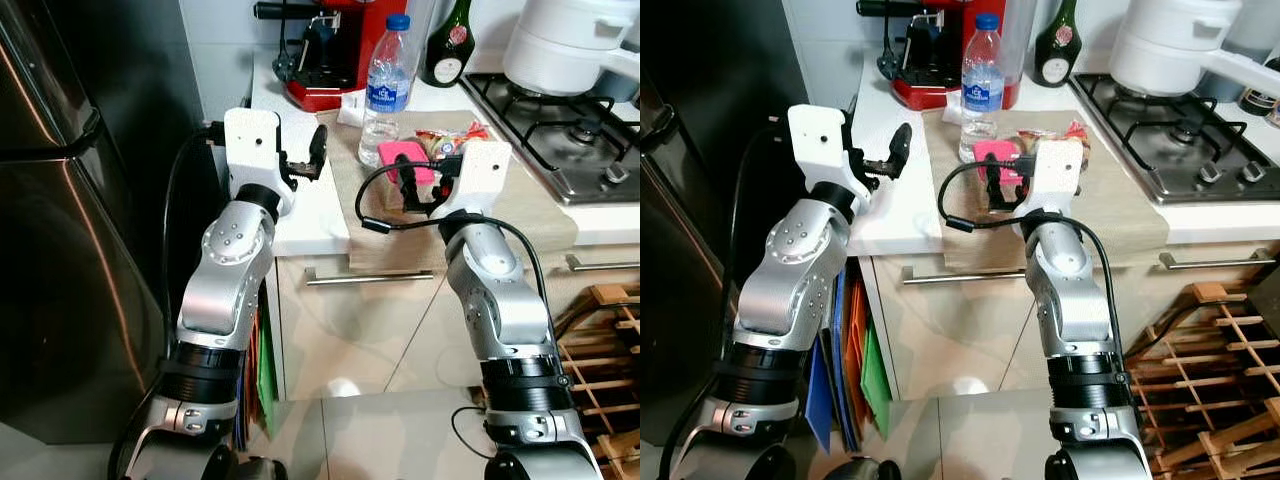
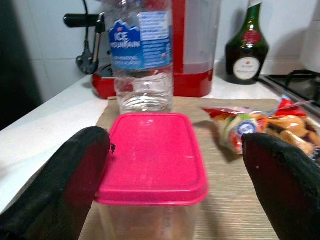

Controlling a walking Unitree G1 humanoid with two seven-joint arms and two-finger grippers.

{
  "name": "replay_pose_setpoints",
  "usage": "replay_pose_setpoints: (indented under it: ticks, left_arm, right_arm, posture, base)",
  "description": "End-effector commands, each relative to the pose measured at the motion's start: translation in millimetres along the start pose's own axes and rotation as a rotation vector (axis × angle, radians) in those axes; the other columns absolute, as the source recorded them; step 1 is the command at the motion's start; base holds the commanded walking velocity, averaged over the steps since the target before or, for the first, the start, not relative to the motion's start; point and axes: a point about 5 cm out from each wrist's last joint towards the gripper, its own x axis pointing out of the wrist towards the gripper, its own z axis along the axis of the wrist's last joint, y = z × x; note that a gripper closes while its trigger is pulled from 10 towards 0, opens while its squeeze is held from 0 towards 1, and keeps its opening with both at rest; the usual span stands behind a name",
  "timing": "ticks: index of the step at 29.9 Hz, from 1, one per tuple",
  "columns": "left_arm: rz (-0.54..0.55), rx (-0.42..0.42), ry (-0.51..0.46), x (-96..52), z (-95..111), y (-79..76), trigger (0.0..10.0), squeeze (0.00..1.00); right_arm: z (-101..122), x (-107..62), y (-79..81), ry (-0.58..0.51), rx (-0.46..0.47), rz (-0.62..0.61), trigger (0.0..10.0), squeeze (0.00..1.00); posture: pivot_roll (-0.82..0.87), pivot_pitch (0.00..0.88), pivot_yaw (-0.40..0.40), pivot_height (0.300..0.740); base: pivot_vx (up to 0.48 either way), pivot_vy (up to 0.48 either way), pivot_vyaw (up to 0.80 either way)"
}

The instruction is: Restocking fridge

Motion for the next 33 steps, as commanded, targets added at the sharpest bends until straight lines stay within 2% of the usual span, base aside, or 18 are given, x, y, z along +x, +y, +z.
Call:
replay_pose_setpoints:
  ticks: [1,10,20,33]
  left_arm:
    - [0.009,0.007,-0.014,-2.5,3.7,0.0,10.0,0.00]
    - [0.016,0.002,-0.006,-3.9,2.0,-0.3,10.0,0.00]
    - [0.021,-0.012,0.007,-4.5,0.1,-1.8,10.0,0.00]
    - [0.031,-0.018,0.021,-3.0,-0.5,-1.3,10.0,0.00]
  right_arm:
    - [6.1,3.3,4.2,-0.010,-0.003,0.025,10.0,0.00]
    - [3.6,7.0,5.5,0.014,-0.013,0.037,10.0,0.00]
    - [0.4,10.0,-1.1,0.057,-0.023,0.004,10.0,0.00]
    - [-8.4,13.4,-1.5,0.140,0.039,-0.003,10.0,0.00]
  posture:
    - [0.00,0.000,-0.021,0.740]
    - [0.00,0.000,-0.027,0.740]
    - [0.00,0.000,-0.032,0.740]
    - [-0.01,0.000,-0.033,0.740]
  base:
    - [0.000,0.000,0.00]
    - [0.000,0.000,0.00]
    - [0.000,0.000,0.00]
    - [0.000,0.000,0.00]
